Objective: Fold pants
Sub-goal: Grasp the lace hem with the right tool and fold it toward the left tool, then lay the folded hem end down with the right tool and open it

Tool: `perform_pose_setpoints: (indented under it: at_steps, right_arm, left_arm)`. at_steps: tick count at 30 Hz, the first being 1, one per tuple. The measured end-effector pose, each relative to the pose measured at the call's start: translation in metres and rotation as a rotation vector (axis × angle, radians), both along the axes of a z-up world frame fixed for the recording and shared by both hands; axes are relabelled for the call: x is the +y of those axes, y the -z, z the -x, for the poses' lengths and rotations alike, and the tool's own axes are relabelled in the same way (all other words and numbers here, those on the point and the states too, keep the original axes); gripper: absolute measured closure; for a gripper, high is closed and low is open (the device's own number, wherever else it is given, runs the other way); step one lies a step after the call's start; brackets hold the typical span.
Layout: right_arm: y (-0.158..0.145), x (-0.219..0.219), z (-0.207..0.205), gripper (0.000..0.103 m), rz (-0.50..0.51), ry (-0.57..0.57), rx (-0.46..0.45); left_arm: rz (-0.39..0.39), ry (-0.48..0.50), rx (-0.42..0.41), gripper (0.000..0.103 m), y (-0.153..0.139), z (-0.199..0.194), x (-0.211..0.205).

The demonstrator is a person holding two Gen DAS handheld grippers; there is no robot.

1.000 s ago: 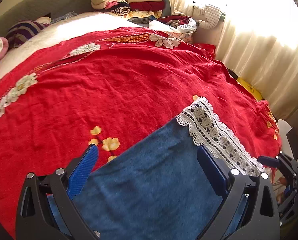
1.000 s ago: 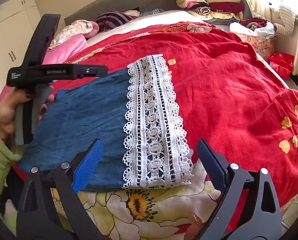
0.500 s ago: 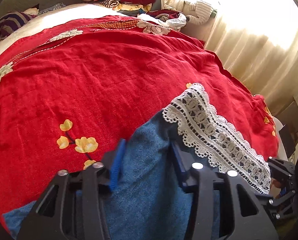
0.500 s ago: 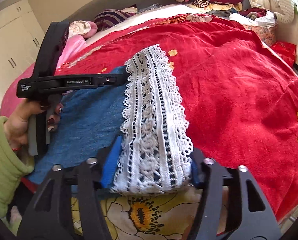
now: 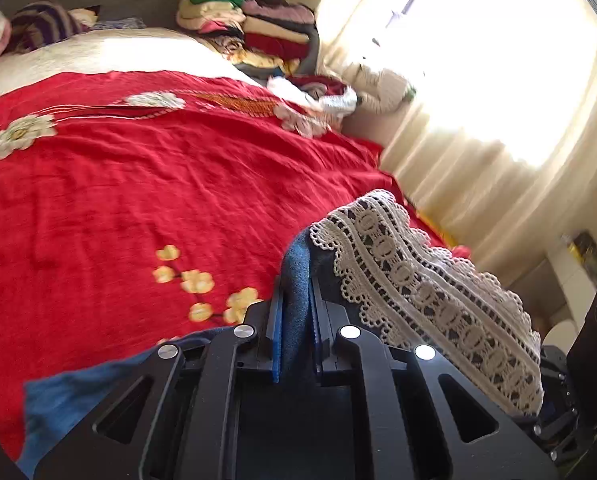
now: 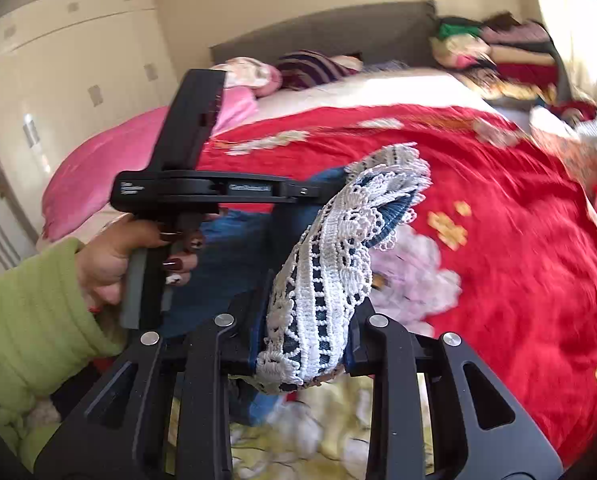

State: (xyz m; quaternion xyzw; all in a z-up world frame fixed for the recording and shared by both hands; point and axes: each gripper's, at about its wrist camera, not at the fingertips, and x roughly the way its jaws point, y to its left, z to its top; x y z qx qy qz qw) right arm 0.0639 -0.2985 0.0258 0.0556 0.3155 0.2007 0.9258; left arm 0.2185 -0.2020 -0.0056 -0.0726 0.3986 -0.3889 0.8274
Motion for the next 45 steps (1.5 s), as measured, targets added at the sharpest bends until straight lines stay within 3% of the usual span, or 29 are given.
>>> perform_pose_setpoints:
  at_steps: [3,4,5,6,7,12,16,18,19,25,28,30,31,32,33,34,38,39,40,41,45]
  right_arm:
    - [-0.009,0.036,0.004,0.082,0.038,-0.102,-0.036]
    - [-0.008,0.050,0.006,0.082,0.061,-0.133,-0.040]
    - [-0.006,0.060,0.007,0.082,0.080,-0.158,-0.041]
    - [-0.003,0.076,0.008,0.082,0.113,-0.193,-0.044]
    - [0.002,0.093,0.008,0.082,0.156,-0.227,-0.047]
    - [0.028,0.156,0.021,0.082,0.337,-0.342,-0.054]
    - [0.041,0.191,0.030,0.080,0.449,-0.397,-0.070]
    - [0.044,0.197,0.033,0.077,0.451,-0.419,-0.063]
    - [0.045,0.200,0.035,0.075,0.451,-0.426,-0.061]
    - [0.025,0.181,0.053,0.050,0.368,-0.472,-0.106]
    - [0.017,0.164,0.061,0.047,0.348,-0.457,-0.117]
    - [0.017,0.156,0.067,0.047,0.360,-0.458,-0.114]
    - [0.019,0.155,0.072,0.047,0.360,-0.470,-0.104]
    - [0.021,0.156,0.075,0.047,0.359,-0.483,-0.096]
    - [0.024,0.159,0.079,0.047,0.359,-0.503,-0.089]
    - [0.027,0.163,0.081,0.047,0.360,-0.526,-0.090]
    - [0.039,0.181,0.082,0.047,0.415,-0.553,-0.112]
    - [0.041,0.187,0.082,0.055,0.445,-0.541,-0.113]
    - [0.046,0.191,0.080,0.090,0.482,-0.530,-0.108]
    - [0.050,0.195,0.076,0.101,0.497,-0.540,-0.080]
    - [0.043,0.199,0.075,0.100,0.471,-0.557,-0.094]
  left_arm:
    - [0.045,-0.051,0.014,0.092,-0.004,0.007,0.034]
    - [0.044,-0.073,0.025,0.086,-0.004,0.009,0.047]
    - [0.042,-0.094,0.033,0.078,-0.003,0.012,0.058]
    - [0.028,-0.152,0.050,0.051,-0.001,0.015,0.076]
    - [0.013,-0.219,0.073,0.040,0.002,0.018,0.096]
    - [0.151,-0.403,0.165,0.040,0.013,0.037,0.187]
    - [0.267,-0.445,0.210,0.031,0.023,0.055,0.226]
    - [0.382,-0.447,0.238,0.028,0.031,0.062,0.239]
    - [0.404,-0.444,0.246,0.028,0.033,0.063,0.241]
    - [0.310,-0.428,0.240,0.020,0.032,0.059,0.218]
    - [0.223,-0.433,0.243,0.019,0.036,0.047,0.201]
    - [0.164,-0.423,0.239,0.021,0.040,0.044,0.194]
    - [0.139,-0.424,0.236,0.029,0.041,0.041,0.191]
    - [0.108,-0.419,0.229,0.039,0.040,0.041,0.185]
    - [0.096,-0.412,0.225,0.060,0.039,0.040,0.182]
    - [0.092,-0.402,0.227,0.070,0.039,0.038,0.176]
    - [0.062,-0.388,0.211,0.083,0.032,0.035,0.168]
    - [0.064,-0.383,0.206,0.084,0.028,0.034,0.165]
    - [0.064,-0.379,0.192,0.085,0.023,0.032,0.161]
    - [0.069,-0.375,0.178,0.085,0.017,0.038,0.166]
    - [0.049,-0.401,0.111,0.085,0.000,0.035,0.172]
